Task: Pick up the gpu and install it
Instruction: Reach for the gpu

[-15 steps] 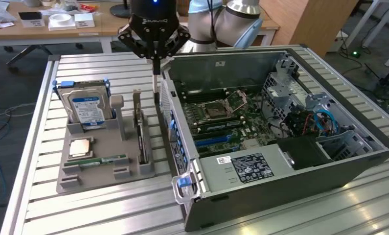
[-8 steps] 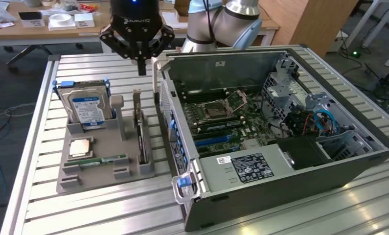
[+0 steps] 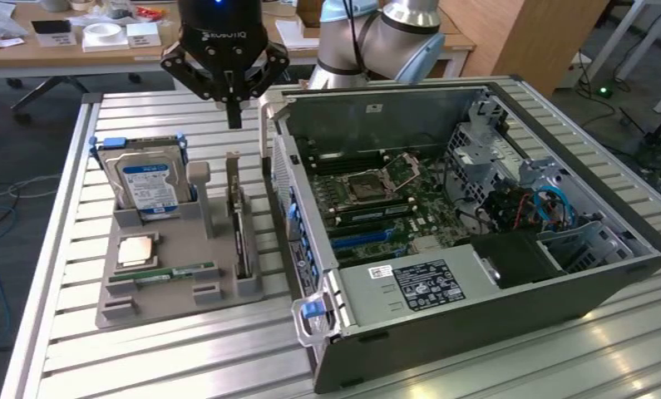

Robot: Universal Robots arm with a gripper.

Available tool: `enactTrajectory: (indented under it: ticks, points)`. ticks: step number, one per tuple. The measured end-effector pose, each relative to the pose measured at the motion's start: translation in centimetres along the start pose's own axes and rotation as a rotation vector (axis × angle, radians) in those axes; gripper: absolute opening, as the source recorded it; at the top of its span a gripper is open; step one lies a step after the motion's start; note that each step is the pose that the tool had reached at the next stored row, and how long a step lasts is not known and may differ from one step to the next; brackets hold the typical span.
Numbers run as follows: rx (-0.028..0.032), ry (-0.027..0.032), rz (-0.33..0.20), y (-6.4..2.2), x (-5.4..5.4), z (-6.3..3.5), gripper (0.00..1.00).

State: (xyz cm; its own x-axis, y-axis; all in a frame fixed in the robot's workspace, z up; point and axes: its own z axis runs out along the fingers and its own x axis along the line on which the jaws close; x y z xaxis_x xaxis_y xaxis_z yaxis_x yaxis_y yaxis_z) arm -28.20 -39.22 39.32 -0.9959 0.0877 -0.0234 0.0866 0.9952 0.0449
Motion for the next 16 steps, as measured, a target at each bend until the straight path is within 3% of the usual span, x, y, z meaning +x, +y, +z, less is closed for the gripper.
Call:
enactTrajectory:
  ticks: [8, 16]
  points:
    - [0.0002, 0.0001, 0.000, -0.36, 0.6, -0.03, 0.11]
    - [0.0027, -0.0002, 0.000, -1.96, 0.6, -0.10, 0.11]
